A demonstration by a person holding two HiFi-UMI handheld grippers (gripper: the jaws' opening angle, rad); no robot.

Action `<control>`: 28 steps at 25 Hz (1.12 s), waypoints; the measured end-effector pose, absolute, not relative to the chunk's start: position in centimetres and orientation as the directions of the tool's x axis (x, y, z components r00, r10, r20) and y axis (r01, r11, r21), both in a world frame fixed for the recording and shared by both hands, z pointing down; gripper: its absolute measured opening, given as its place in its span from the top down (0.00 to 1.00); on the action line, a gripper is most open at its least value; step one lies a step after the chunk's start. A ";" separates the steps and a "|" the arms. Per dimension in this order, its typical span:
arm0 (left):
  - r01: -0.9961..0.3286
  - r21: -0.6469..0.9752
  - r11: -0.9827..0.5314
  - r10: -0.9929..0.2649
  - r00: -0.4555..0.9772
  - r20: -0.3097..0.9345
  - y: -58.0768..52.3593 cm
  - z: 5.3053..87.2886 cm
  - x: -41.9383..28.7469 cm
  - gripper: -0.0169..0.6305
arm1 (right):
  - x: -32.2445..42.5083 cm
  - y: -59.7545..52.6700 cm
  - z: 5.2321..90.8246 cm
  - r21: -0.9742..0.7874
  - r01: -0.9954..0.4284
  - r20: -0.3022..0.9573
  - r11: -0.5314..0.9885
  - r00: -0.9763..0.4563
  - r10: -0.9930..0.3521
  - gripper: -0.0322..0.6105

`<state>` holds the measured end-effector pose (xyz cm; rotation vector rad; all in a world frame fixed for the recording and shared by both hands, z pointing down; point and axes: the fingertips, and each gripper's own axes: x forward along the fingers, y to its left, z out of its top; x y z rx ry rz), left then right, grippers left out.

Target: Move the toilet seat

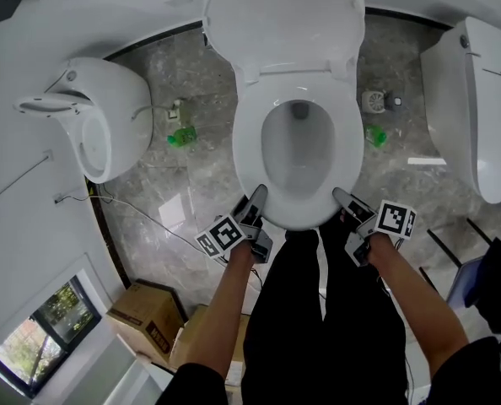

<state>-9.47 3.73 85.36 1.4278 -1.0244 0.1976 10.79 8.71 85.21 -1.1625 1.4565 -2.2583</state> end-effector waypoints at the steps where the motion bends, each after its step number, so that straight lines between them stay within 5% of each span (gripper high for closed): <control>1: -0.667 0.715 0.211 -0.456 0.580 0.675 3.5 85.0 -9.4 0.62 | 10.6 8.8 84.7 -0.844 -0.213 0.495 -0.493 -0.664 -0.560 0.66; 13: -0.658 0.689 0.306 -0.449 0.538 0.713 0.1 79.8 -8.0 0.61 | 12.0 5.6 79.0 -0.814 -0.126 0.500 -0.567 -0.650 -0.573 0.68; 17: -0.558 0.732 0.390 -0.510 0.532 0.676 -0.5 77.7 -7.7 0.61 | 12.0 4.6 77.6 -0.803 -0.147 0.517 -0.577 -0.655 -0.552 0.67; 28: -0.478 0.809 0.341 -0.530 0.613 0.586 -1.9 72.6 -5.0 0.65 | 12.3 1.5 74.8 -0.782 -0.183 0.544 -0.596 -0.667 -0.509 0.65</control>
